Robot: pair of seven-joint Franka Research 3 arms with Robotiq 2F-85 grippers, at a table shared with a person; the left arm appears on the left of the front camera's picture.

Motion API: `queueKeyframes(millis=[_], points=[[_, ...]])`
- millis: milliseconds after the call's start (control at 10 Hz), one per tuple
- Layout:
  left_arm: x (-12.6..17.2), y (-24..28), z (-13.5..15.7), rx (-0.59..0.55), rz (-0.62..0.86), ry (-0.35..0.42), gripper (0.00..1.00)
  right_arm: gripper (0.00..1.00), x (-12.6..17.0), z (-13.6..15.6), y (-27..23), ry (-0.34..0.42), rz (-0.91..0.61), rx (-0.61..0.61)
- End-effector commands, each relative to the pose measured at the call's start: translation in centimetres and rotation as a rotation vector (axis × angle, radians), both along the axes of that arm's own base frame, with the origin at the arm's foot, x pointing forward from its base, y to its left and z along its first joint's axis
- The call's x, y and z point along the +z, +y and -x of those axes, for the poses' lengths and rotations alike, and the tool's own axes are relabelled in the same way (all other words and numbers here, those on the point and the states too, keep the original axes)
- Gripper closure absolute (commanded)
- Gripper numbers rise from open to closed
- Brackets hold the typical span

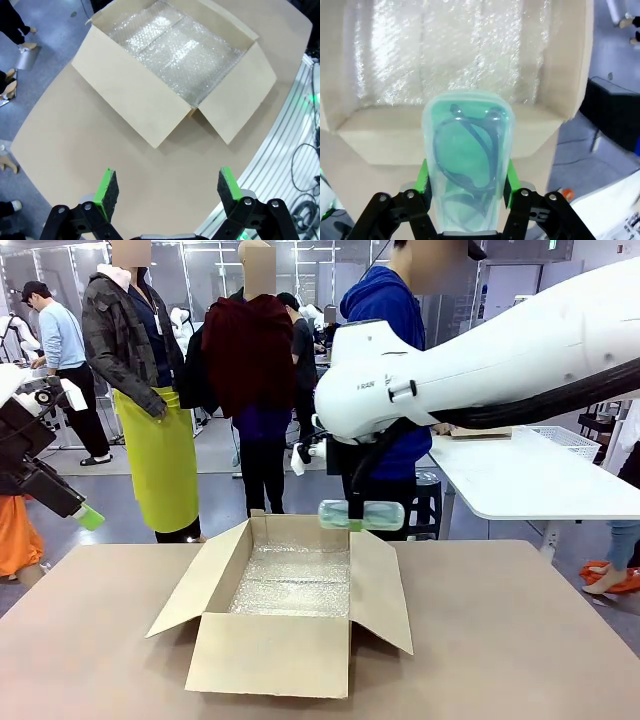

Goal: Pack the glasses set securely to prepare it for shipping.
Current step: Place the Glasses case inside the Package Box.

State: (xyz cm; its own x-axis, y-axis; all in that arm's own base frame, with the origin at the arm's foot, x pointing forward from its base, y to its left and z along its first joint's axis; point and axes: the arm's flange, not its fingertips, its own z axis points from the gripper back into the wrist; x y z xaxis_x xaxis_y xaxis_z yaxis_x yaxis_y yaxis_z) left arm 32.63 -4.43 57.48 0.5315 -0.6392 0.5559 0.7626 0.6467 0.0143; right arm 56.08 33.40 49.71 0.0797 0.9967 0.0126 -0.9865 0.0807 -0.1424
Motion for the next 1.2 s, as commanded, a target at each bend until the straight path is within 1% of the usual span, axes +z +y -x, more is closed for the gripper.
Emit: queueKeyframes(millis=[0,100,200,300,400,500,600,800,900,1000,1100], points=[[0.2,0.2,0.0,-0.012,0.006,-0.006,0.0,0.36,0.1,-4.0,3.7,-0.002,0.039,0.053],[0.2,0.2,0.0,-0.012,0.006,-0.006,0.0,0.36,-0.9,-5.8,5.7,0.034,0.068,0.081],[0.2,0.2,0.0,-0.012,0.006,-0.006,0.0,0.36,-2.0,-7.2,7.2,0.052,0.069,0.073],[0.2,0.2,0.0,-0.012,0.006,-0.006,0.0,0.36,-3.5,-8.3,8.7,0.062,0.047,0.051],[0.2,0.2,0.0,-0.012,0.006,-0.006,0.0,0.36,-5.0,-9.0,9.6,0.061,0.058,0.035],[0.2,0.2,0.0,-0.012,0.006,-0.006,0.0,0.36,-6.4,-9.6,10.3,0.036,0.018,0.029],[0.2,0.2,0.0,-0.012,0.006,-0.006,0.0,0.36,-7.9,-10.1,11.1,0.03,0.024,0.032],[0.2,0.2,0.0,-0.012,0.006,-0.006,0.0,0.36,-10.5,-10.6,12.0,0.091,0.06,0.044],[0.2,0.2,0.0,-0.012,0.006,-0.006,0.0,0.36,-11.5,-10.9,12.1,0.071,0.058,0.048],[0.2,0.2,0.0,-0.012,0.006,-0.006,0.0,0.36,-12.4,-11.3,12.2,0.069,0.039,0.071],[0.2,0.2,0.0,-0.012,0.006,-0.006,0.0,0.36,-13.5,-11.8,12.7,0.059,0.063,0.073]])
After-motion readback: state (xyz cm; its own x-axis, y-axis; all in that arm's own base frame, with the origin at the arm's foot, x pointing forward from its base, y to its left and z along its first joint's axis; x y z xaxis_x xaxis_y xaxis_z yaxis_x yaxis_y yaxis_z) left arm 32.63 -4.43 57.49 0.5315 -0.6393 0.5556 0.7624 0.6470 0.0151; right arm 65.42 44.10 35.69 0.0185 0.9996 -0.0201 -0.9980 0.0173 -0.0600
